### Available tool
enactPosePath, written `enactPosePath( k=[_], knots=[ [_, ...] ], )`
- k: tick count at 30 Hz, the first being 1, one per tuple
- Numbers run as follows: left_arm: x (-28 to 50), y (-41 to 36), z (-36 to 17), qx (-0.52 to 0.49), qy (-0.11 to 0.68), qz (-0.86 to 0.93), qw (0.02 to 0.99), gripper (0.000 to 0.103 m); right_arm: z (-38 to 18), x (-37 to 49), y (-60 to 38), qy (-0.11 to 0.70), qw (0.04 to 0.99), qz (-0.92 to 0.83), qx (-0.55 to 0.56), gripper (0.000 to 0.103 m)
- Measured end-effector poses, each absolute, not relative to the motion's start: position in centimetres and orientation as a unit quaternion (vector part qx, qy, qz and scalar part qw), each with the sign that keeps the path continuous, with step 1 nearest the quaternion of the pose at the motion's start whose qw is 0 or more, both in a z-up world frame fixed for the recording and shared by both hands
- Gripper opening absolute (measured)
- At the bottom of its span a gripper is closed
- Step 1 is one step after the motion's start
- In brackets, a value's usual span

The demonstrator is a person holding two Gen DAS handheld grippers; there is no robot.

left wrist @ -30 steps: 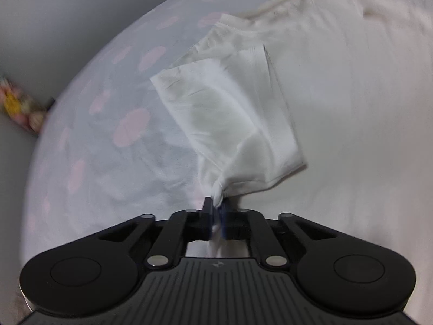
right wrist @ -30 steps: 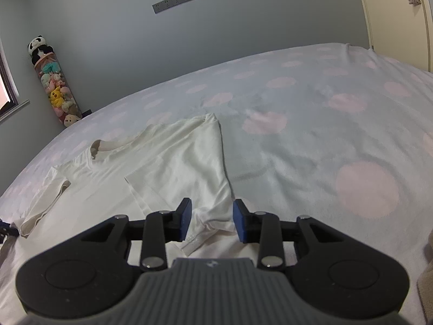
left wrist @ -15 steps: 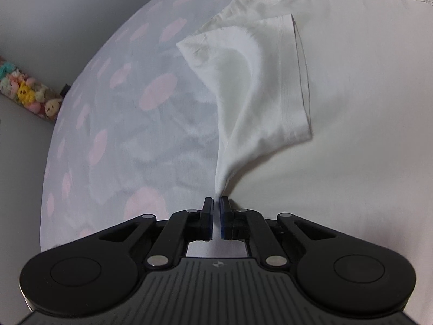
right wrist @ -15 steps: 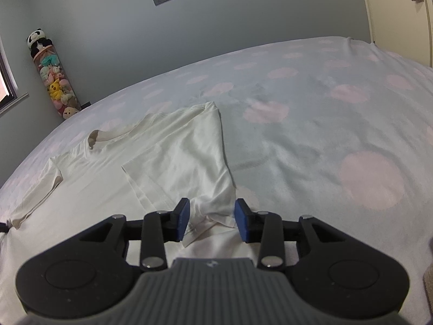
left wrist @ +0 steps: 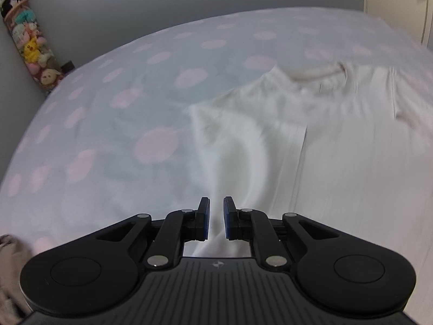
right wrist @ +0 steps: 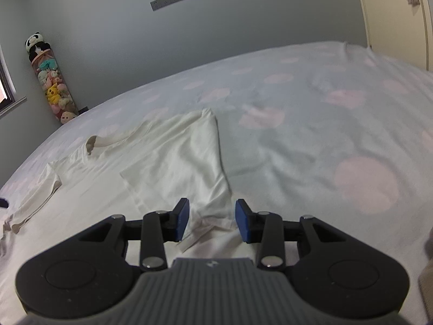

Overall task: Fold clothes
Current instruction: 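Move both open grippers to the shirt hem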

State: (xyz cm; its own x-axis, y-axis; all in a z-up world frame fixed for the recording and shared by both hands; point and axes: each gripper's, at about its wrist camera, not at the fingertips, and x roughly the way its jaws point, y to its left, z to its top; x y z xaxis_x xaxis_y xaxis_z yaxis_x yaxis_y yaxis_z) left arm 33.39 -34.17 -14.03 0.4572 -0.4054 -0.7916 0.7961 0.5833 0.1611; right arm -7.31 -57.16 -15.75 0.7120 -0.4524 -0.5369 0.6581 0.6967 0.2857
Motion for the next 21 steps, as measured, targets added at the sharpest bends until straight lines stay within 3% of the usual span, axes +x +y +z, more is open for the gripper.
enactPosePath(
  k=[8,21],
  knots=[
    [34.7,-36.3,-18.2,0.284,0.375,-0.338,0.815,0.012,-16.9,-7.1,-58.6,0.229,0.89,-0.311,0.243,0.04],
    [23.5,-29.5,-13.5,0.302,0.368,-0.399,0.784,0.013,-14.0,-6.9,-56.7,0.226,0.906,-0.273,0.23,0.041]
  ],
)
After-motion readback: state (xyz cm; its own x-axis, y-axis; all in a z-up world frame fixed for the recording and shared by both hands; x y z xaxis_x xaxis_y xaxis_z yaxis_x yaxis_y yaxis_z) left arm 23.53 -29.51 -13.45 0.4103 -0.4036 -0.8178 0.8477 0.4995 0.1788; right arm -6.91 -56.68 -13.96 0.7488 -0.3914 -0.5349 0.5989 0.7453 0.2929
